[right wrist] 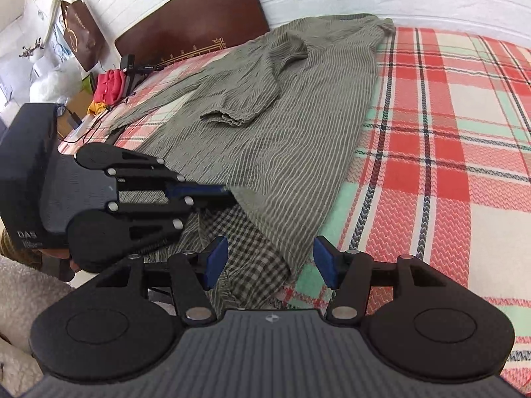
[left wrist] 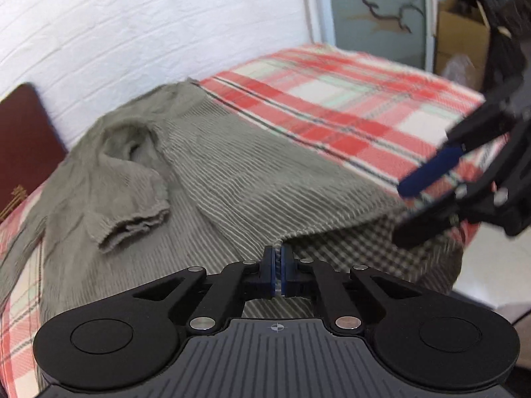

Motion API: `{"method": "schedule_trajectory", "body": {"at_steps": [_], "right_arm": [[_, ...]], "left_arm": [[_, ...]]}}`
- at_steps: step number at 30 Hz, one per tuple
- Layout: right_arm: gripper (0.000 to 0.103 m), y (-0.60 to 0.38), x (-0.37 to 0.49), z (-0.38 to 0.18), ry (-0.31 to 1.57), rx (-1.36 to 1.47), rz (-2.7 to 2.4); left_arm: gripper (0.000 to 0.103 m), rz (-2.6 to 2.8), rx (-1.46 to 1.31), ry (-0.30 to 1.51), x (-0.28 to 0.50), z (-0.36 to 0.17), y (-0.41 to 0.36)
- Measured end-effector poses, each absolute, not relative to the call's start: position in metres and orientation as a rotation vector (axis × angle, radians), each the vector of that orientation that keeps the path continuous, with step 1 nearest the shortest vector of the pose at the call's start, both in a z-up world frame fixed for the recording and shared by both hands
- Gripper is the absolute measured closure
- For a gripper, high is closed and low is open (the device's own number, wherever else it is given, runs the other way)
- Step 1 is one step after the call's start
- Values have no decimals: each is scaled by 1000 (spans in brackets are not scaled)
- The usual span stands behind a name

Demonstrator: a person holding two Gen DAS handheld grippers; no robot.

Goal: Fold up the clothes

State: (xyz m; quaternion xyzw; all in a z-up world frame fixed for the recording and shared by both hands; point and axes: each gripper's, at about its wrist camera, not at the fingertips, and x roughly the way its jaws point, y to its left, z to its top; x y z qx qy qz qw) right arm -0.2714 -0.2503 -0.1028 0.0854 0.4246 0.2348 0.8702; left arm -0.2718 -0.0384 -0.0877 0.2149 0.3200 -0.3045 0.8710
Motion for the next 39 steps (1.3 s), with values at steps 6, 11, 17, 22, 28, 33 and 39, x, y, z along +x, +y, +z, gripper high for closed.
{"method": "schedule_trajectory", "body": {"at_steps": [6, 11, 17, 22, 28, 33, 39], "right_arm": [[41, -244, -273, -103, 885, 157, 503], [41, -235, -275, -106, 875, 94, 472], [57, -228, -282, -114, 894, -22, 372], [96, -244, -285, -112, 950, 92, 406], [102, -252, -282, -117, 946, 226, 415], [102, -258, -294, -113, 945, 242, 411], [97, -266, -294, -111, 968, 254, 417]], "left_arm": [[103, -594, 324, 695, -277, -72, -13], [103, -565, 307, 715, -282, -81, -8], [103, -566, 251, 757, -277, -90, -3], [103, -592, 169, 771, -274, -90, 3], [103, -590, 119, 739, -277, -86, 12], [103, -612, 2, 812, -269, -94, 26], [77, -664, -80, 868, -265, -96, 41]]}}
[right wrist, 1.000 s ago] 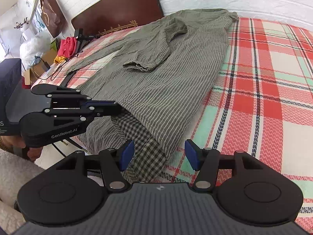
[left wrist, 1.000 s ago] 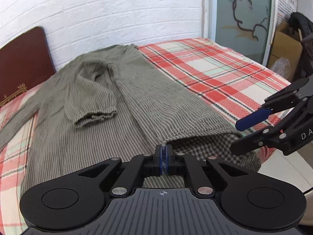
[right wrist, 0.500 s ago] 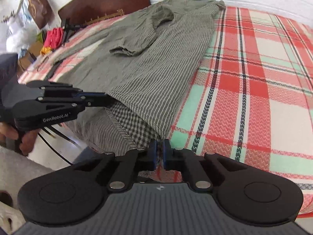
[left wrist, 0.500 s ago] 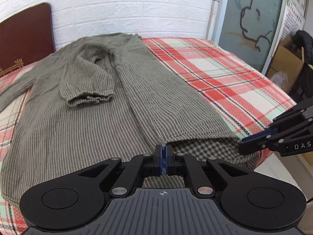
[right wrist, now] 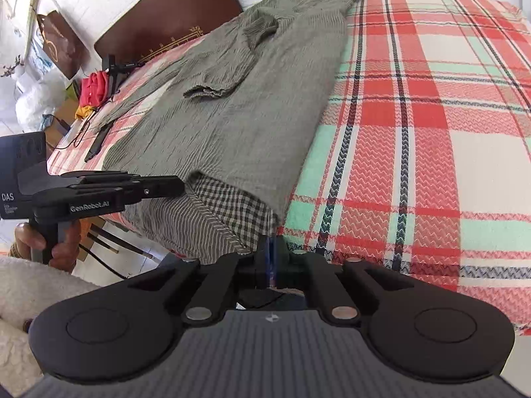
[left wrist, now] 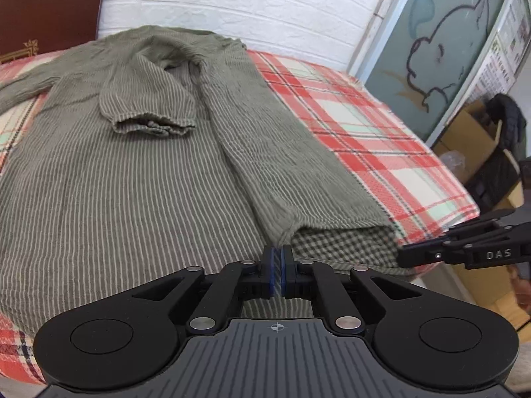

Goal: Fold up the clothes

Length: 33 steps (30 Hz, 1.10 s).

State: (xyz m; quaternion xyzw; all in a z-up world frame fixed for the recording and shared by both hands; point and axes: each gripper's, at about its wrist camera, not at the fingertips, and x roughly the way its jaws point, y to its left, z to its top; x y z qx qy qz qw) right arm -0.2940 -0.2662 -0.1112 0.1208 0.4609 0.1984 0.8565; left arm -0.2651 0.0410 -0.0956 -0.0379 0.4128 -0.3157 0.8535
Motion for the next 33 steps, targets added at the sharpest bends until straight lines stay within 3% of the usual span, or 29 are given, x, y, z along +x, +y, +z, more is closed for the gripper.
{"method": "schedule_trajectory", "body": {"at_steps": [2, 4, 5, 6, 14, 16, 17, 18, 19, 24, 27, 29, 31, 33], "right_arm": [[88, -272, -295, -105, 953, 276, 428], [64, -279, -295, -98, 921, 322, 441], [60, -282, -293, -95, 895, 354, 449], [55, -284, -291, -92, 872, 384, 457], [55, -283, -264, -107, 884, 444, 417], [55, -283, -259, -114, 896, 464, 405], [61, -283, -257, -117, 905, 470, 411], [93, -282, -255, -118, 914, 477, 429], [99, -282, -253, -119, 920, 483, 445], [98, -279, -252, -122, 944, 450, 453], [93, -275, -249, -122, 972, 416, 460], [80, -275, -249, -109, 944, 389, 464], [58, -276, -249, -90, 900, 361, 463], [54, -273, -245, -67, 835, 314, 474]], "left_arm": [[74, -676, -143, 877, -262, -91, 51], [61, -683, -256, 891, -252, -89, 60], [52, -679, -324, 900, -244, -91, 63], [51, -672, -386, 909, -236, -93, 64], [51, -622, -484, 984, -198, -121, 42], [93, -635, -469, 979, -196, -123, 36], [103, -646, -478, 983, -195, -124, 35], [103, -650, -499, 980, -196, -124, 37], [103, -652, -507, 964, -199, -121, 40], [103, -659, -494, 956, -206, -121, 51], [103, -634, -491, 1002, -203, -137, 50], [78, -645, -525, 989, -203, -133, 55], [70, -647, -528, 948, -203, -123, 61], [44, -617, -522, 881, -201, -109, 70]]}}
